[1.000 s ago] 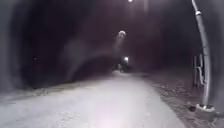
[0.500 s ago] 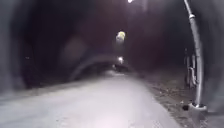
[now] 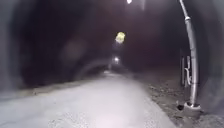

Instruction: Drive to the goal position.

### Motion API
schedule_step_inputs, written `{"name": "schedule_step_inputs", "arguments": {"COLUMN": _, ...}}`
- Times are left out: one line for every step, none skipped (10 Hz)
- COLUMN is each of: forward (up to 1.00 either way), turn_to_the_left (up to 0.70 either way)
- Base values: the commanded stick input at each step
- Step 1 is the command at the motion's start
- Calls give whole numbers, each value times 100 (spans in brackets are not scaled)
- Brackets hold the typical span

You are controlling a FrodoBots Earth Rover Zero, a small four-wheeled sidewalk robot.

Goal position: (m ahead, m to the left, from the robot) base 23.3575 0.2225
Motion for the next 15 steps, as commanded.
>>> {"name": "schedule_step_inputs", "arguments": {"forward": 0, "turn_to_the_left": 0}}
{"name": "schedule_step_inputs", "arguments": {"forward": -2, "turn_to_the_left": 0}}
{"name": "schedule_step_inputs", "arguments": {"forward": -45, "turn_to_the_left": 0}}
{"name": "schedule_step_inputs", "arguments": {"forward": -70, "turn_to_the_left": 0}}
{"name": "schedule_step_inputs", "arguments": {"forward": -70, "turn_to_the_left": 0}}
{"name": "schedule_step_inputs", "arguments": {"forward": -70, "turn_to_the_left": 0}}
{"name": "schedule_step_inputs", "arguments": {"forward": -70, "turn_to_the_left": 0}}
{"name": "schedule_step_inputs", "arguments": {"forward": -39, "turn_to_the_left": 0}}
{"name": "schedule_step_inputs", "arguments": {"forward": -5, "turn_to_the_left": 0}}
{"name": "schedule_step_inputs", "arguments": {"forward": 0, "turn_to_the_left": 0}}
{"name": "schedule_step_inputs", "arguments": {"forward": 0, "turn_to_the_left": 0}}
{"name": "schedule_step_inputs", "arguments": {"forward": 0, "turn_to_the_left": 0}}
{"name": "schedule_step_inputs", "arguments": {"forward": 0, "turn_to_the_left": 0}}
{"name": "schedule_step_inputs", "arguments": {"forward": 0, "turn_to_the_left": 0}}
{"name": "schedule_step_inputs", "arguments": {"forward": 0, "turn_to_the_left": 0}}
